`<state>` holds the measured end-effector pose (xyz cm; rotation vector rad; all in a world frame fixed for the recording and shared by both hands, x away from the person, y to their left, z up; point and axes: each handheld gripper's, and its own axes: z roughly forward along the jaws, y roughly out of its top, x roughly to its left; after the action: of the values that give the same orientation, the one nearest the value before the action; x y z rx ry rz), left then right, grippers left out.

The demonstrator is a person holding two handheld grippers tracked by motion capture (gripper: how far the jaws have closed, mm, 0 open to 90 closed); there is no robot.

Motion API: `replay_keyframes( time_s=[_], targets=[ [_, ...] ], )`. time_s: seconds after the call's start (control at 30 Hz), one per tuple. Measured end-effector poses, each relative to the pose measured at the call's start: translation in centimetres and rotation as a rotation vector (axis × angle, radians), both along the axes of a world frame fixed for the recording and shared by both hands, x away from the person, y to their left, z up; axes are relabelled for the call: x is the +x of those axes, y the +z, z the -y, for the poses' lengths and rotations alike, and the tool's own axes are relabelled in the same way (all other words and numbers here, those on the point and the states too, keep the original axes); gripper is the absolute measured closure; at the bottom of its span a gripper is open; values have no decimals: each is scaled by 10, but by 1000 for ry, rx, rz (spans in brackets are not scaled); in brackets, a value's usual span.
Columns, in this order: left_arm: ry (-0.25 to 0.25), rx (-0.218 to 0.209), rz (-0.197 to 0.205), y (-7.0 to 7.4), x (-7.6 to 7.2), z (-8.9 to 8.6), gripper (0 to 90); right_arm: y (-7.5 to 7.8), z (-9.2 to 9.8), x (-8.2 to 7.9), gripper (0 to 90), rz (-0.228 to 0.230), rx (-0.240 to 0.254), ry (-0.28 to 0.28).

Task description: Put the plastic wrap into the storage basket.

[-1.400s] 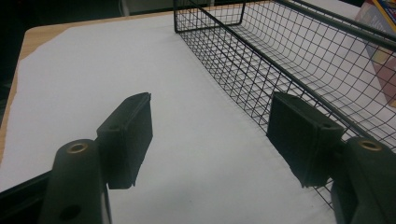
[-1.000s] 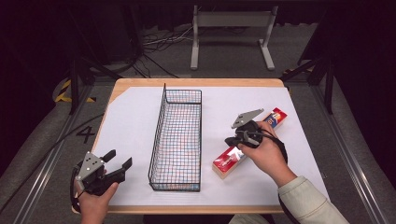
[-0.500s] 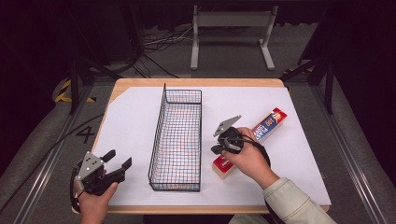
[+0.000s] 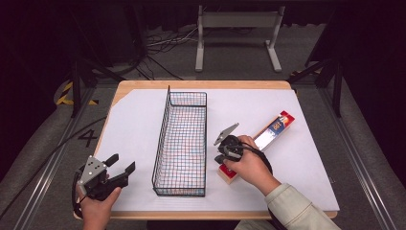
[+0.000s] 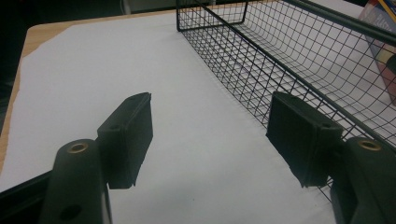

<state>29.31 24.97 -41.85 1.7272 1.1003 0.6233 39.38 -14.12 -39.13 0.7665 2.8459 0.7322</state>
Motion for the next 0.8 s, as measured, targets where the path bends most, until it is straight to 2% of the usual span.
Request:
replay_keyframes(
  time_s=[0.13,0.27,0.53,0.67,0.7,0.77,0.8],
  targets=[
    [-5,5,2,1,0,0,317,2,5,-7,900,-46,-40,15],
    [-9,2,3,1,2,2,317,3,16,-17,900,-83,-42,23],
    [-16,7,1,1,3,5,317,6,32,-34,900,-126,-86,44],
    [-13,3,-1,1,3,5,317,5,38,-37,900,-122,-92,47],
    [-14,0,-2,1,3,5,317,4,39,-37,900,-125,-81,39],
    [-14,3,1,1,3,5,317,4,40,-39,900,-90,-58,44],
    [-15,6,3,1,3,5,317,6,42,-42,900,-53,-15,54]
  ],
)
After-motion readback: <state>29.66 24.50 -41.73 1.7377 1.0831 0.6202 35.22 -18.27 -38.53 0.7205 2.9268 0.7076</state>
